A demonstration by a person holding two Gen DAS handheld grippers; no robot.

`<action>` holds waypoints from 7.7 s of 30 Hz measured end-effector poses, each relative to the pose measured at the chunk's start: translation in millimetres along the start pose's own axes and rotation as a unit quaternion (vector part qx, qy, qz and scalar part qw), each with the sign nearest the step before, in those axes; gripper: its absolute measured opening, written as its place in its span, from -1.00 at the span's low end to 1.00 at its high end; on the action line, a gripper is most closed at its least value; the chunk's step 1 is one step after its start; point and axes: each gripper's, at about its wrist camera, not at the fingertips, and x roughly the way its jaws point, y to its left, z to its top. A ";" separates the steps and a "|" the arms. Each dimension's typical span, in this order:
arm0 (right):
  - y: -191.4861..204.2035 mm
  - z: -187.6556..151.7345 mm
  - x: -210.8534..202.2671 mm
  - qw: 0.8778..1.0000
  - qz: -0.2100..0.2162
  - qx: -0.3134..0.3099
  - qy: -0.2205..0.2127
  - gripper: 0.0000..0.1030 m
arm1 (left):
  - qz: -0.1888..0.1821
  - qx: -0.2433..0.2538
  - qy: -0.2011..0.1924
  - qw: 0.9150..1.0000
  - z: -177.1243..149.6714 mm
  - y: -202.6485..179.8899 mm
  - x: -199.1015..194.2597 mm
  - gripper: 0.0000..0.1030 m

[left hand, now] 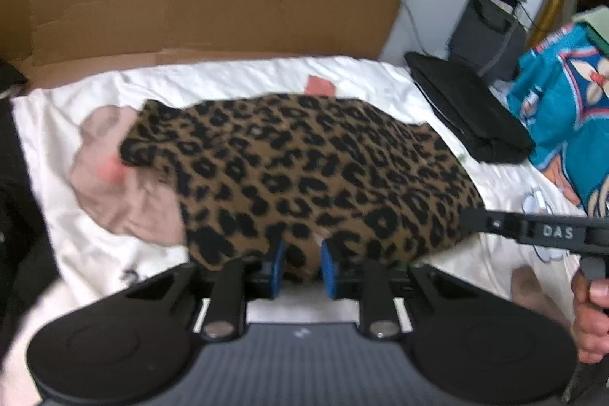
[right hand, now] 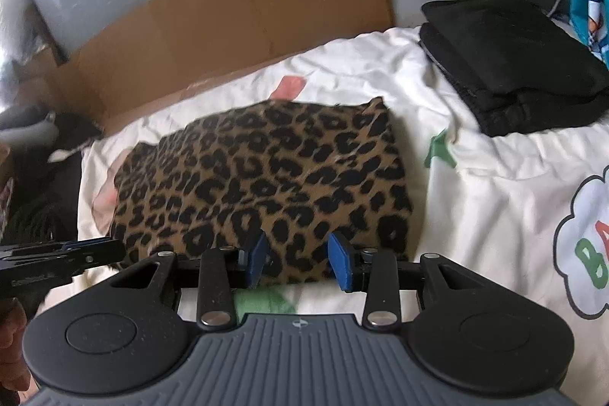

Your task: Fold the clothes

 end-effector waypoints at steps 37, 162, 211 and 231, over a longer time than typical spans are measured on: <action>39.9 8.0 42.3 0.997 0.017 -0.063 0.048 -0.40 | -0.016 0.031 0.016 0.999 1.5 -17.7 56.6 -0.67; -60.5 -16.1 22.0 0.987 0.071 0.135 0.055 -0.32 | 0.055 -0.069 0.023 0.996 -13.1 65.4 5.7 -0.35; -110.3 -45.1 62.9 0.898 0.159 0.406 0.052 -0.14 | -0.104 -0.334 0.023 0.936 -43.0 145.2 33.0 -0.79; -123.4 -42.5 68.6 0.885 0.153 0.440 0.002 -0.17 | -0.139 -0.354 0.023 0.924 -53.7 151.7 42.5 -0.71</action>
